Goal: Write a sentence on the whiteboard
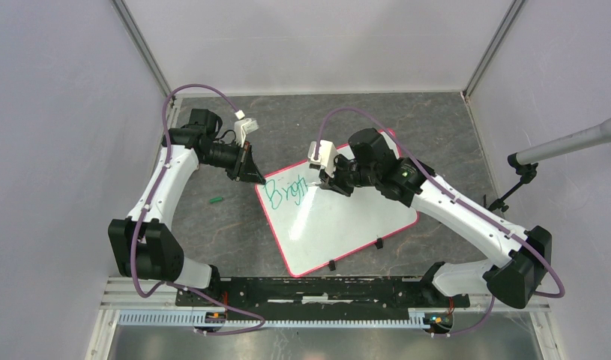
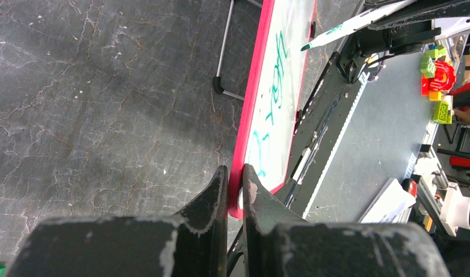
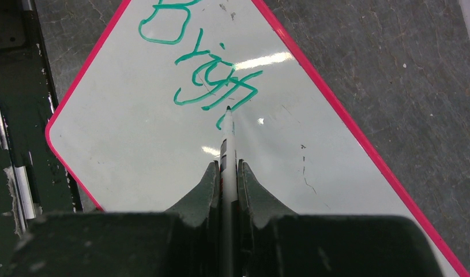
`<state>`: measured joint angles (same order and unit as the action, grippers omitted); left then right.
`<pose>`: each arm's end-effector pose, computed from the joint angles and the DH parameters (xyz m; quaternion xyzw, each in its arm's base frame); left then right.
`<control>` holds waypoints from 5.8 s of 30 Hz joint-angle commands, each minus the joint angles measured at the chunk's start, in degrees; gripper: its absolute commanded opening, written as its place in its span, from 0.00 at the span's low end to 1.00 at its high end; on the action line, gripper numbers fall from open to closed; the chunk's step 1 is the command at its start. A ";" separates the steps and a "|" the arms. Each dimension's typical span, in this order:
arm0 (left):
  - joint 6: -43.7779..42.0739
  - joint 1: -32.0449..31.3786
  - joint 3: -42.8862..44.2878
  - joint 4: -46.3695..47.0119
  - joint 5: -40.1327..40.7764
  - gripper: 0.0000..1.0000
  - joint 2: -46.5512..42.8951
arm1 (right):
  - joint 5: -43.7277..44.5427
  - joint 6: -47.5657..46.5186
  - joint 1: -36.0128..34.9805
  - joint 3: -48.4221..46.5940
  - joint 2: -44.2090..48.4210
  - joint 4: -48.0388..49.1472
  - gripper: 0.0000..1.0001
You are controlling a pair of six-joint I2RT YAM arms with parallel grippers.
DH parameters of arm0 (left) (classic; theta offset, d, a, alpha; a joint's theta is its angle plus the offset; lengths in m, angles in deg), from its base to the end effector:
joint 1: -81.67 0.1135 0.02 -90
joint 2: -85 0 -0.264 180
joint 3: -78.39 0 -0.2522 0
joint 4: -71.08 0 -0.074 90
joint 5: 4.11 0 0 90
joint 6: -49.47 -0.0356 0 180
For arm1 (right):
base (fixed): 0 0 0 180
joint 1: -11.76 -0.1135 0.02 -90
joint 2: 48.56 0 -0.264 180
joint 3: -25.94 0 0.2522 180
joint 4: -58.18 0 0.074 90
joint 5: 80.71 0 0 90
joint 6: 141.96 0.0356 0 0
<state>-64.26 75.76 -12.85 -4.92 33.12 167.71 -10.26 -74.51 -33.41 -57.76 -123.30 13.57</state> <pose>0.2657 -0.0560 0.3122 0.3004 0.8330 -0.4082 0.2218 0.1939 0.2120 0.3448 -0.5529 0.6848 0.2364 0.4117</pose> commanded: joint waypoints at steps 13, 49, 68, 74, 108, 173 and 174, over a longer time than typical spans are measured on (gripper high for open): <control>-3.92 -2.88 -0.29 0.25 2.15 0.02 0.58 | 2.32 0.66 0.87 -0.07 0.30 2.37 0.00; -4.21 -2.98 -0.91 0.25 1.89 0.02 0.50 | -0.93 -0.67 4.17 -3.41 0.53 0.84 0.00; -4.20 -2.97 -1.26 0.27 2.06 0.03 -0.09 | -0.37 0.05 4.12 -3.19 -2.73 3.60 0.00; -4.21 -2.96 -1.13 0.27 2.06 0.02 0.00 | -0.10 0.05 4.12 -1.36 -1.93 2.49 0.00; -5.11 -3.13 0.47 0.25 4.80 0.02 0.73 | 0.81 -1.69 4.12 -2.34 3.03 -1.82 0.00; -1.81 -1.78 1.99 2.99 -2.25 0.34 2.89 | 4.77 0.76 4.25 5.03 4.76 6.41 0.00; -1.77 -1.77 1.99 2.99 -2.17 0.32 2.90 | 4.64 0.75 4.26 4.89 4.64 6.42 0.00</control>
<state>-67.12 73.83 -10.73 -3.37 32.81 170.69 -5.85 -74.11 -29.37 -51.96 -118.49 17.79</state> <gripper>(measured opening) 0.357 0.145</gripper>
